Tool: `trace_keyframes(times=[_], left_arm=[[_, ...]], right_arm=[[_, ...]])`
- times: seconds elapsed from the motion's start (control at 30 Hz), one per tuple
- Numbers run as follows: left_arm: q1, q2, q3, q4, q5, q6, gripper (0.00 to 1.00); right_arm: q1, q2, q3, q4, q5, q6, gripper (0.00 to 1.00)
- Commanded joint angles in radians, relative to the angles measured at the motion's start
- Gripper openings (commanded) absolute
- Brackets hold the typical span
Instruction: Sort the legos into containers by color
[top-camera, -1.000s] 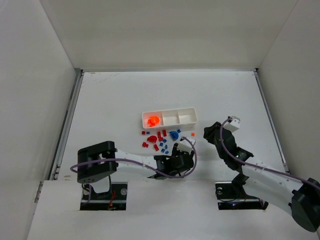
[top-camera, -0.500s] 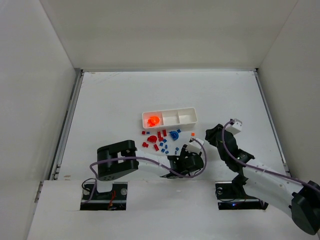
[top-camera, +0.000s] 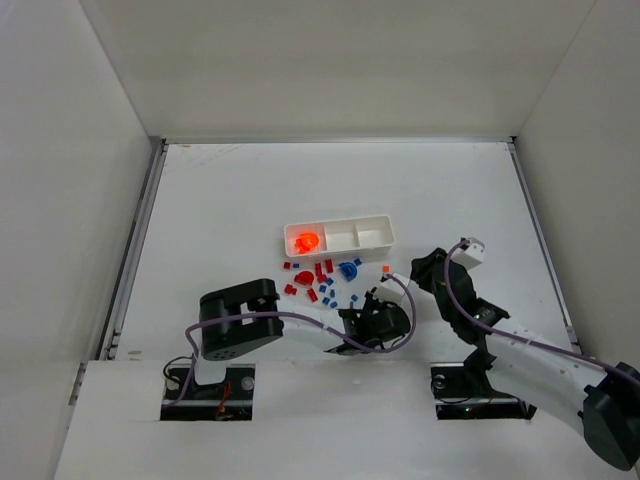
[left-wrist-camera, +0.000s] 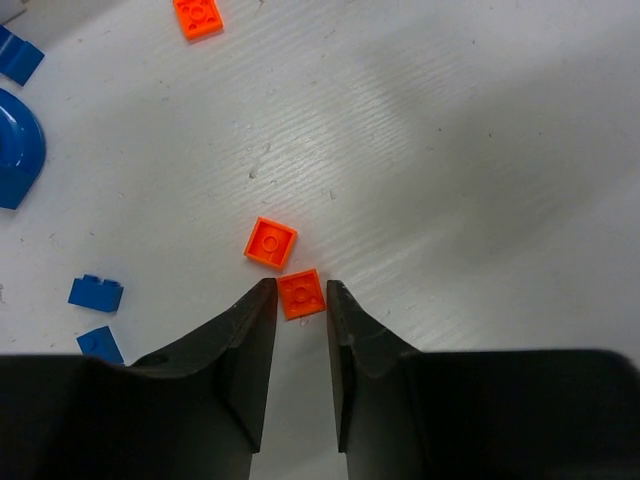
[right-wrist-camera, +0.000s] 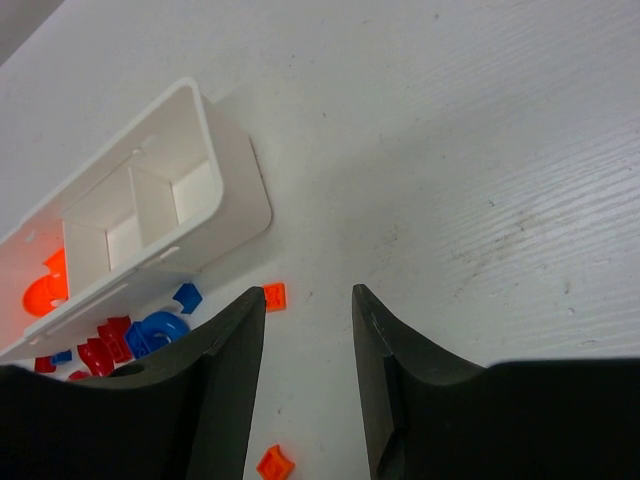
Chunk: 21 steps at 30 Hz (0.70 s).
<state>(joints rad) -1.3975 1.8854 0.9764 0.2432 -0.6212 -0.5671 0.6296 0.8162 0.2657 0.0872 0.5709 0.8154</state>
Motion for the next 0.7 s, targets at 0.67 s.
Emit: trace_keyframes(times=[0.67], left_arm=[[0.373,-0.554,-0.254,0.021,0.027,0.018,0.15]], right_arm=[[0.158,0.135,0.053,0.003,0.010,0.039,0.43]])
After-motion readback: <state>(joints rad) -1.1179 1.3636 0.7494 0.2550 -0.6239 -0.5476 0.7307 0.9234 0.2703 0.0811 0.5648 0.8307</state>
